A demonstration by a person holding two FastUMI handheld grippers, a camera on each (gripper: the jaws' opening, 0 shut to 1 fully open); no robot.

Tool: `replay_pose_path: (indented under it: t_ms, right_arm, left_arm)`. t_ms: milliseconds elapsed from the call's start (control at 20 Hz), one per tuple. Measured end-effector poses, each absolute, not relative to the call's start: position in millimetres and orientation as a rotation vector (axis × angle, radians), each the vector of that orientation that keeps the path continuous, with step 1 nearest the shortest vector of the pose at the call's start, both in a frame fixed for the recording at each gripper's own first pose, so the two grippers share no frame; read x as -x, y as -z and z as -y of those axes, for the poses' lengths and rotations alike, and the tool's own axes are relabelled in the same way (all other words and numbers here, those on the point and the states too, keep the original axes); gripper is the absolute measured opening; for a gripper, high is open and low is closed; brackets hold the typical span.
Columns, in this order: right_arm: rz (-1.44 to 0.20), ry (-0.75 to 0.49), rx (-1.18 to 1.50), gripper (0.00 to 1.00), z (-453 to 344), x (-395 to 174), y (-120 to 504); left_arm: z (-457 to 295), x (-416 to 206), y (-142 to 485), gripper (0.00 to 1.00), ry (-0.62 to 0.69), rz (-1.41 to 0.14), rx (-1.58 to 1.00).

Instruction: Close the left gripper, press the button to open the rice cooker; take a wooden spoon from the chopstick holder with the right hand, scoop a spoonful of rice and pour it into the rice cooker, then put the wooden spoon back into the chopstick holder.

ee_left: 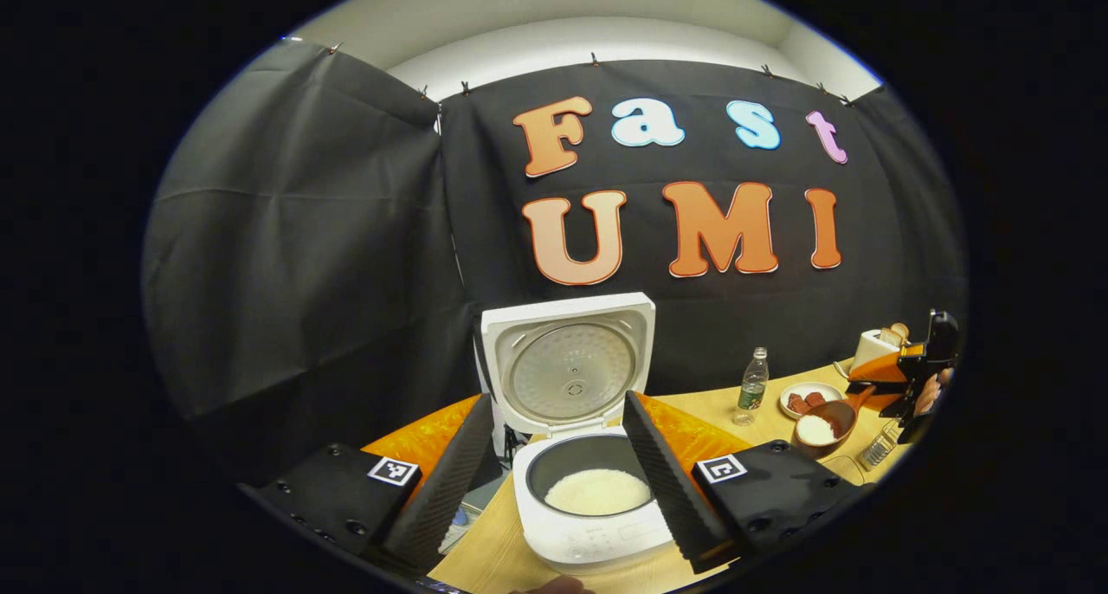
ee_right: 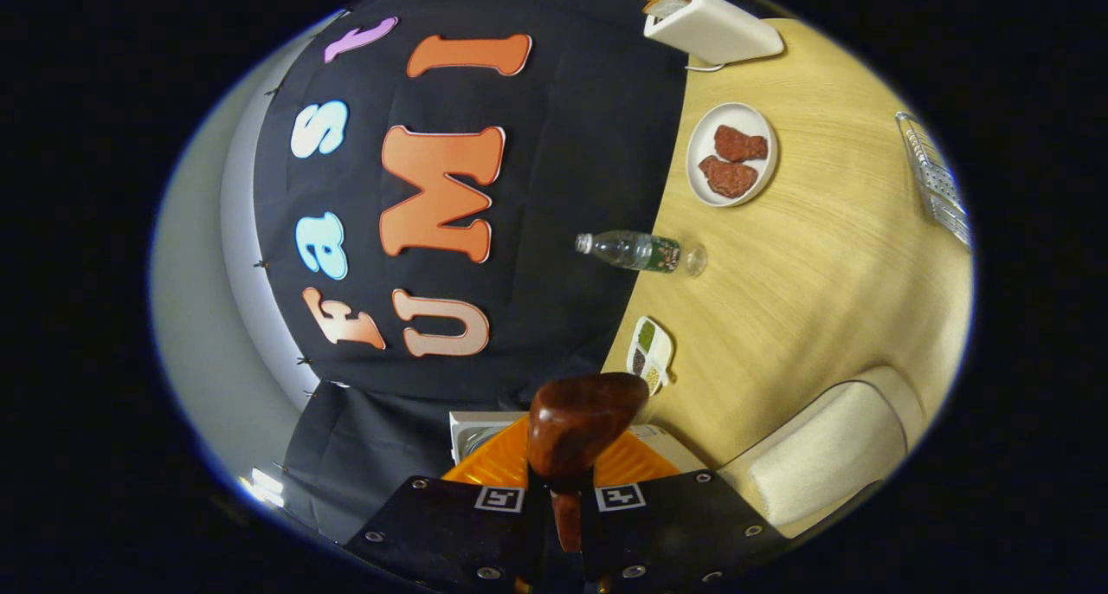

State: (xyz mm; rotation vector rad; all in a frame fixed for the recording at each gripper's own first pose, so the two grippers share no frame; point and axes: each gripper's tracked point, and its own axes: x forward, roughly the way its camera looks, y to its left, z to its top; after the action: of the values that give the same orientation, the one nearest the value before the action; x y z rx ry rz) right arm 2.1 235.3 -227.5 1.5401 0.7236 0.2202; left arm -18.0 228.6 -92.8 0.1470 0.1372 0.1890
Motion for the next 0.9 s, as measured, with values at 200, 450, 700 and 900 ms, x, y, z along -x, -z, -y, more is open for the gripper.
replay_pose_path:
  t_ms: [200,450,700,900]
  right_arm:
    - [-0.713,-0.304,-1.473,0.16,-284.1,-32.7,191.1]
    - [-0.71,-0.419,-1.326,0.16,-356.1,-68.9,159.3]
    - [-0.706,-0.479,-1.07,0.16,-422.9,-87.9,157.0]
    - [-0.692,-0.516,-0.873,0.16,-463.1,-94.1,161.3]
  left_arm:
    - [-254.4,32.5,93.9,0.99,-0.249,-0.134,-0.141]
    - [-295.7,50.8,99.9,0.99,-0.347,-0.134,-0.13]
    - [-330.2,67.7,104.9,1.0,-0.429,-0.146,-0.122]
    - [-346.6,77.1,108.4,1.0,-0.478,-0.158,-0.113]
